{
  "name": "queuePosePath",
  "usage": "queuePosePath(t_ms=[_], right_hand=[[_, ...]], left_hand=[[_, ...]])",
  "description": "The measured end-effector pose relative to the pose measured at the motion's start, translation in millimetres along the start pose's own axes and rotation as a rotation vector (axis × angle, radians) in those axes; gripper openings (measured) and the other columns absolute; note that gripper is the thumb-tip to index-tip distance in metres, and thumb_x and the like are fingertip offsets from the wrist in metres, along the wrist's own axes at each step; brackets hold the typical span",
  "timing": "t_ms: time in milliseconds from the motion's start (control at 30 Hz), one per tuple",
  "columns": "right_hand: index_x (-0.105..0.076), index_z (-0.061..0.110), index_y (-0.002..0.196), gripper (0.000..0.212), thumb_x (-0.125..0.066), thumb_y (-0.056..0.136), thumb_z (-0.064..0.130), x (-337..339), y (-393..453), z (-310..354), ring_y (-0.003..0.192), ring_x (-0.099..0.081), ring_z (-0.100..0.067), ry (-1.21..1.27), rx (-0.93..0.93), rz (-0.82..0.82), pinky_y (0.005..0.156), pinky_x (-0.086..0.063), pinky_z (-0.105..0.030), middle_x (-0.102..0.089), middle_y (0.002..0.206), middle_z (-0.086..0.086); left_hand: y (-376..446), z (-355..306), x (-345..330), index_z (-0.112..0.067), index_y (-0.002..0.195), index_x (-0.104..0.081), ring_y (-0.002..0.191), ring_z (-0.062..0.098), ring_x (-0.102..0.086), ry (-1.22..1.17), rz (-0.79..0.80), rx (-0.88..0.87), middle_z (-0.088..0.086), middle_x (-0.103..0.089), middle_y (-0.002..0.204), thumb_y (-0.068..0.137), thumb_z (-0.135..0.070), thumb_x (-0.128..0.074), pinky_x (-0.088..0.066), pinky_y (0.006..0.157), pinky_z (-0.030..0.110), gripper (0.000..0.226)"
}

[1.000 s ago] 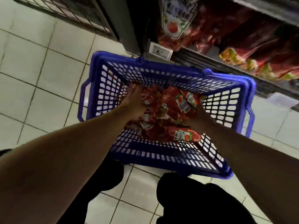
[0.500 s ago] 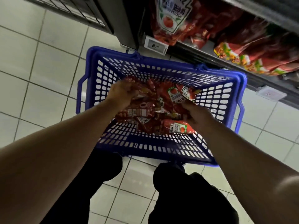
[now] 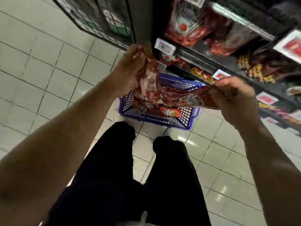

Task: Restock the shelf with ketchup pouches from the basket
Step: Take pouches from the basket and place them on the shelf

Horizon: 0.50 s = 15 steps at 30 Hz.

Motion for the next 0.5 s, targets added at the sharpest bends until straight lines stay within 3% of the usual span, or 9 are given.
queuePosePath(t_ms=[67, 133, 233, 267, 333, 400, 433, 500], right_hand=[[-0.061, 0.028, 0.094, 0.020, -0.070, 0.088, 0.011, 42.4, -11.8, 73.2, 0.070, -0.056, -0.007, 0.225, 0.075, -0.059, 0.067, -0.047, -0.021, -0.065, 0.081, 0.011], [-0.059, 0.024, 0.100, 0.021, -0.070, 0.088, 0.011, 72.6, -17.4, 129.5, 0.072, -0.056, -0.009, 0.432, 0.116, -0.113, 0.068, -0.048, -0.023, -0.062, 0.084, 0.011], [-0.069, 0.021, 0.088, 0.006, -0.067, 0.093, 0.021, 88.7, -17.6, 179.9, 0.063, -0.062, -0.004, 0.799, -0.038, -0.136, 0.066, -0.056, -0.026, -0.066, 0.073, 0.013], [-0.074, 0.022, 0.080, 0.018, -0.066, 0.094, 0.030, 88.4, -15.0, 188.8, 0.062, -0.064, -0.005, 0.866, -0.130, -0.136, 0.066, -0.058, -0.029, -0.067, 0.069, 0.011], [-0.077, 0.023, 0.073, 0.034, -0.065, 0.092, 0.048, 85.2, -13.3, 200.4, 0.063, -0.067, -0.012, 0.998, -0.282, -0.083, 0.069, -0.059, -0.035, -0.069, 0.070, 0.005], [-0.077, 0.018, 0.087, 0.040, -0.065, 0.089, 0.056, 72.3, -16.9, 205.3, 0.076, -0.069, -0.023, 1.146, -0.388, 0.016, 0.085, -0.058, -0.046, -0.072, 0.084, -0.006], [-0.076, 0.014, 0.101, 0.042, -0.067, 0.088, 0.053, 59.8, -23.5, 206.5, 0.087, -0.070, -0.029, 1.184, -0.436, 0.089, 0.094, -0.054, -0.051, -0.073, 0.097, -0.012], [-0.068, 0.009, 0.126, 0.049, -0.072, 0.084, 0.034, 42.4, -39.2, 207.8, 0.108, -0.067, -0.033, 1.182, -0.490, 0.212, 0.101, -0.050, -0.053, -0.069, 0.122, -0.018]], left_hand=[[-15.2, -49.3, -18.5, -0.015, 0.119, -0.045, 0.070, 0.014, -0.057, -0.088, -0.085, -0.003, -0.001, -0.062, 0.081, 0.109, -0.016, -0.038, -0.048, 0.059, 0.027, 0.012], [-24.4, -89.2, -48.2, -0.021, 0.112, -0.048, 0.063, 0.014, -0.055, -0.209, -0.093, 0.027, -0.003, -0.059, 0.073, 0.109, -0.018, -0.037, -0.046, 0.059, 0.030, 0.012], [-39.0, -133.6, -101.4, -0.027, 0.096, -0.060, 0.064, 0.015, -0.032, -0.415, -0.041, 0.168, 0.000, -0.047, 0.068, 0.105, -0.033, -0.040, -0.024, 0.064, 0.030, 0.023], [-43.5, -146.5, -119.5, -0.026, 0.094, -0.061, 0.066, 0.015, -0.027, -0.502, 0.004, 0.212, 0.001, -0.044, 0.068, 0.100, -0.037, -0.043, -0.016, 0.066, 0.032, 0.022], [-54.6, -170.8, -150.3, -0.020, 0.091, -0.060, 0.066, 0.017, -0.035, -0.650, 0.066, 0.306, 0.004, -0.044, 0.068, 0.097, -0.057, -0.044, -0.022, 0.066, 0.031, 0.040], [-58.6, -191.4, -167.8, -0.015, 0.088, -0.059, 0.067, 0.021, -0.046, -0.663, 0.071, 0.317, 0.008, -0.047, 0.068, 0.083, -0.081, -0.044, -0.038, 0.067, 0.033, 0.068], [-60.9, -199.3, -171.2, -0.013, 0.085, -0.059, 0.067, 0.023, -0.049, -0.610, 0.050, 0.291, 0.009, -0.048, 0.069, 0.081, -0.078, -0.053, -0.042, 0.067, 0.034, 0.065], [-66.8, -214.4, -181.2, -0.010, 0.081, -0.057, 0.066, 0.023, -0.050, -0.510, 0.044, 0.273, 0.010, -0.051, 0.072, 0.085, -0.036, -0.066, -0.041, 0.067, 0.033, 0.029]])
Point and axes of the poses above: each hand's wrist, its own y-axis towards the middle knuckle, its own x-axis out of the back of the hand, z = x × y, the point moved 9 cm from there along y, towards the middle knuckle
